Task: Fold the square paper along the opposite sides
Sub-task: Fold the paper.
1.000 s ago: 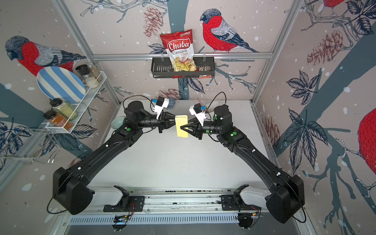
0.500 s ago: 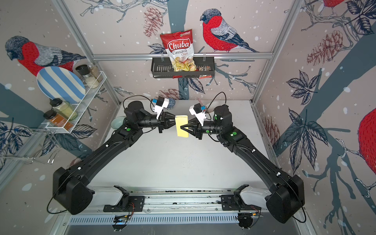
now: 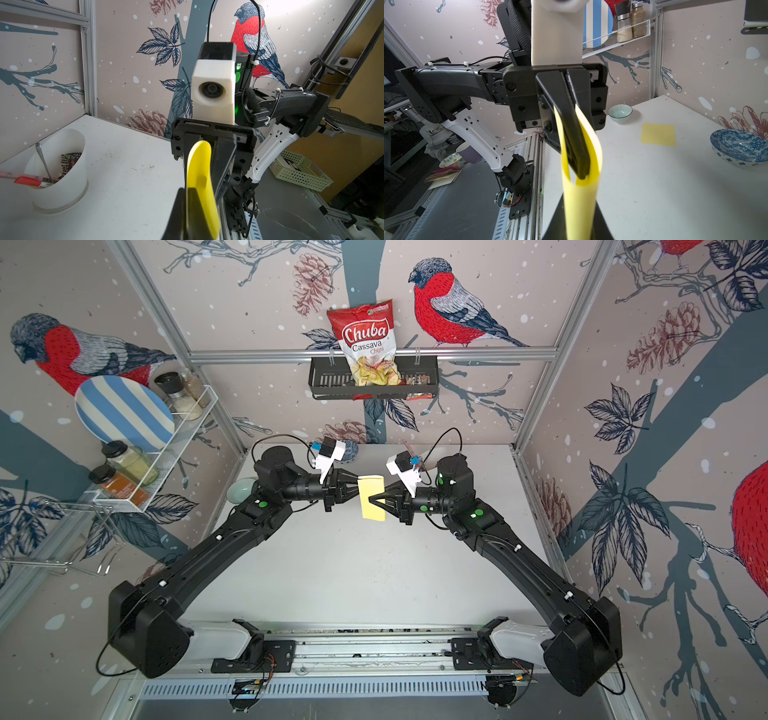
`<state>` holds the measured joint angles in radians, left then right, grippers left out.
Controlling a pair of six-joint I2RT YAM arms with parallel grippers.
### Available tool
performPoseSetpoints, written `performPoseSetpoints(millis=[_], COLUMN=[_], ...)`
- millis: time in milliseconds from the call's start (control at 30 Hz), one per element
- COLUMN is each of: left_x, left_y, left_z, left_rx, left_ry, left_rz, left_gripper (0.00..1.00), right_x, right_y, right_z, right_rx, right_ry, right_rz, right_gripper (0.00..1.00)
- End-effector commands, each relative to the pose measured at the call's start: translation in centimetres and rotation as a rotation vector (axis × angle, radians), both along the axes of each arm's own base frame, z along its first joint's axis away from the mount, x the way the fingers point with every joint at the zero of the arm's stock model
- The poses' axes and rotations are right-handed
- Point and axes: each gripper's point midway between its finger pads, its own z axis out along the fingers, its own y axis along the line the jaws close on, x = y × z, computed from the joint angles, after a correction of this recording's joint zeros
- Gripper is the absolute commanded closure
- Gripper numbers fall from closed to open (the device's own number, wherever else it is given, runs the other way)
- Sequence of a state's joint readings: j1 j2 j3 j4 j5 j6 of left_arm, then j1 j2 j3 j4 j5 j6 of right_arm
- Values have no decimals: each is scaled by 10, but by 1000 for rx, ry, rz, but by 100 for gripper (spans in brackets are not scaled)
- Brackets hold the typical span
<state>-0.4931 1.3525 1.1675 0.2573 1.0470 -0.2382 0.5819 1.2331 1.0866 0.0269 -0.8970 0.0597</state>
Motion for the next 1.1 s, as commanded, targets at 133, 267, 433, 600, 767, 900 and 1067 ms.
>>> performPoseSetpoints(millis=[133,267,433,600,767,900,1067], left_x=[-2,-1,-1,-2,-2,-2,-1], left_y=[0,0,0,0,0,0,0], left_z=[2,1,1,1,1,1,1], left_rx=[-6,-5,-5,-5,-4,-4,-4], left_ry=[-12,-10,-10,-9,-10,-11,-11], left_rz=[-11,-11,-10,-11,-12,-12,-10], left_gripper=[100,100,100,100,100,100,100], right_x=[0,0,1,0,0,0,0], right_y=[2,2,2,2,3,2,2], right_z=[6,4,4,5,4,5,4], right_rx=[21,18,17,19,16,17,15], right_ry=[-16,-13,-12,-14,-11,-15,-13], right_rz=[3,3,3,5,3,3,3], right_gripper=[85,85,86,88,91,91,94])
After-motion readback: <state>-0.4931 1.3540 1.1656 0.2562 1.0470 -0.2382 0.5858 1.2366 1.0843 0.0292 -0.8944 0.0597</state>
